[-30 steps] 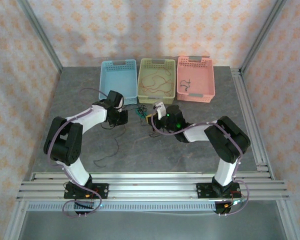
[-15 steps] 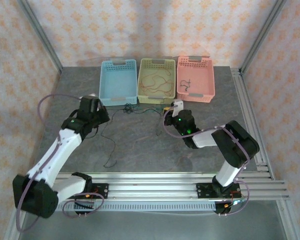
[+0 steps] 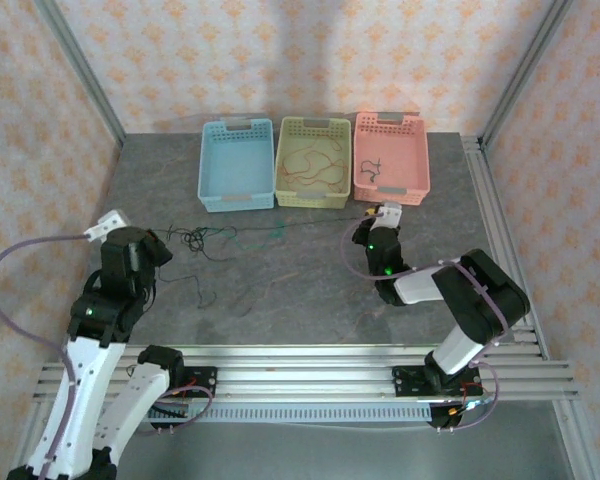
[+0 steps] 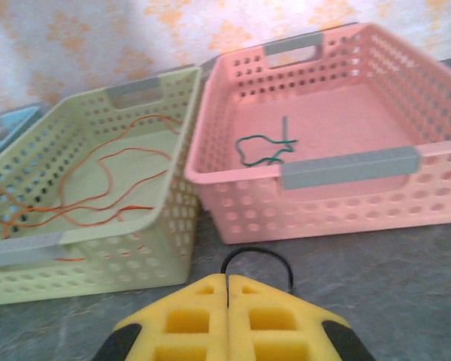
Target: Untangle the cables
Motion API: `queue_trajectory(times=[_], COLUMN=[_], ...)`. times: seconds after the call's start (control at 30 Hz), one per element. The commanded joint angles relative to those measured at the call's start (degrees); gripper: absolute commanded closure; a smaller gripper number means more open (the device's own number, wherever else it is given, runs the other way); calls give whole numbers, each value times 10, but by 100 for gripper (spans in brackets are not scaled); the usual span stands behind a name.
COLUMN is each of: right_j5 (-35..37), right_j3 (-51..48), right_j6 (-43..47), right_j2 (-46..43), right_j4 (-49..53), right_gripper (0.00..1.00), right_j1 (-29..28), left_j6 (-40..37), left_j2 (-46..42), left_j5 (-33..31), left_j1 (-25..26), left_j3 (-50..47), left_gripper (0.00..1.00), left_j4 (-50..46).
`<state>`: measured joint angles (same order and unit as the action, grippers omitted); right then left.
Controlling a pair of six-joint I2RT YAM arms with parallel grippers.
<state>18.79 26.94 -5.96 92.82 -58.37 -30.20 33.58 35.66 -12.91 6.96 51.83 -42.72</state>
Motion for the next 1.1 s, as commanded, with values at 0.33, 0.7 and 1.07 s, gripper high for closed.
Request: queue_trajectory(times=[0.33, 0.7, 1.07], right_j5=[103, 151, 158], right_j3=[-18, -50, -58], right_j6=[-37, -117, -135], right_j2=[-29, -49, -50], right_j4=[6, 20, 21], right_gripper=[100, 100, 100], right_j1=[38, 94, 116], left_j6=[-12, -66, -96], left_j2=[-2, 14, 77], left_j5=[-77, -149, -140], left_j1=[-4, -5, -5], left_j3=[98, 211, 276], left_gripper=[100, 100, 100], left_j4=[-73, -139, -155])
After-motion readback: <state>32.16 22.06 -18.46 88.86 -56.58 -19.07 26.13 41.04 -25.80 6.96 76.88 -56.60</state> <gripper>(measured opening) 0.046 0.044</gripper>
